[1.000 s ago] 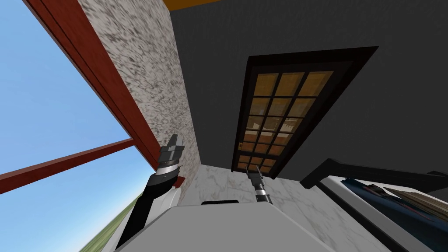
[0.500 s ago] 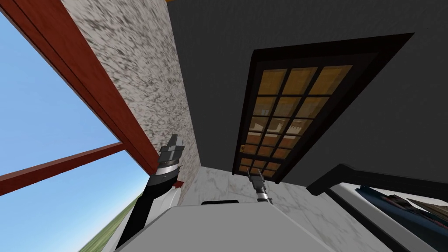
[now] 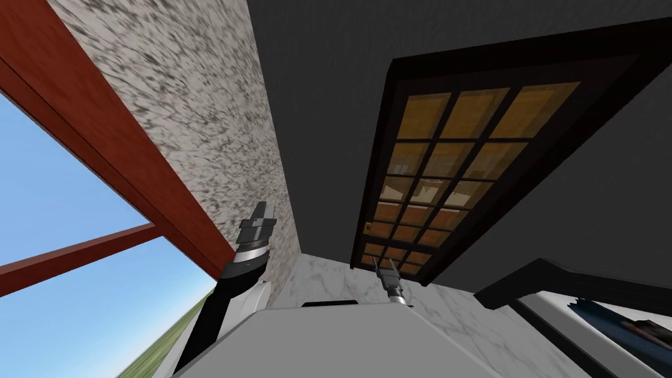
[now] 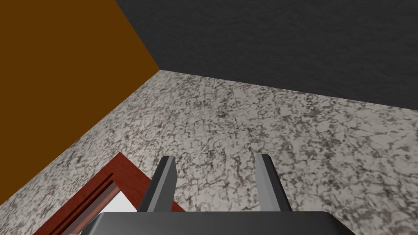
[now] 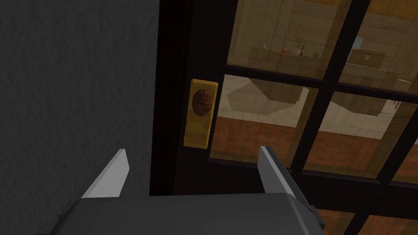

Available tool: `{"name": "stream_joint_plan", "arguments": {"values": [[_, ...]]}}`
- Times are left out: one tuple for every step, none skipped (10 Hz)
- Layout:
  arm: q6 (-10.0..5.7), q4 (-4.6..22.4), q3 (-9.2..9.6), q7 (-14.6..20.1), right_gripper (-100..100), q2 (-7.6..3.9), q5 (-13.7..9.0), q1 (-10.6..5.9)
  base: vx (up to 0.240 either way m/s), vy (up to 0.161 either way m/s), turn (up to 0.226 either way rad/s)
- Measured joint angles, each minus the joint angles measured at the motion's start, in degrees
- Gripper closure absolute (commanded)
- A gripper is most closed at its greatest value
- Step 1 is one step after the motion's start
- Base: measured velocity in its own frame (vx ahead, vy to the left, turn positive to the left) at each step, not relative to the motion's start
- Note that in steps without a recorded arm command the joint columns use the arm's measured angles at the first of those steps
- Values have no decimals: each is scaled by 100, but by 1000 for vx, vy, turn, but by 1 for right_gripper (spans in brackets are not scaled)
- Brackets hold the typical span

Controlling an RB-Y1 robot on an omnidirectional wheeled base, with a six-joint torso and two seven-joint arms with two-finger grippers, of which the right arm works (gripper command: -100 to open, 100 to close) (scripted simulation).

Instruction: Pull the door open

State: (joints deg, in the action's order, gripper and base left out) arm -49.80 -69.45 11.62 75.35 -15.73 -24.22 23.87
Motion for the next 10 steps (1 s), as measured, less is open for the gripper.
{"name": "stream_joint_plan", "arguments": {"values": [[-76,177,18,132,-100,-15,-56,-44,181,-29,47],[-104,245,29,244,-100,-29,-117,-40,147,-5,30],[-148,321,44,344,-100,-53,-157,-28,128,14,23],[-192,408,57,442,-100,-70,-204,-29,139,2,30],[-257,566,72,562,-100,-89,-253,-69,139,11,37],[-300,642,83,662,-100,-106,-298,-66,178,23,38],[-339,724,98,759,-100,-118,-348,-61,174,-10,26],[-369,803,107,855,-100,-137,-395,-72,134,-29,31],[-406,909,115,951,-100,-157,-437,-100,56,-13,9],[-416,921,116,973,-100,-159,-441,-105,108,-7,108]]}}
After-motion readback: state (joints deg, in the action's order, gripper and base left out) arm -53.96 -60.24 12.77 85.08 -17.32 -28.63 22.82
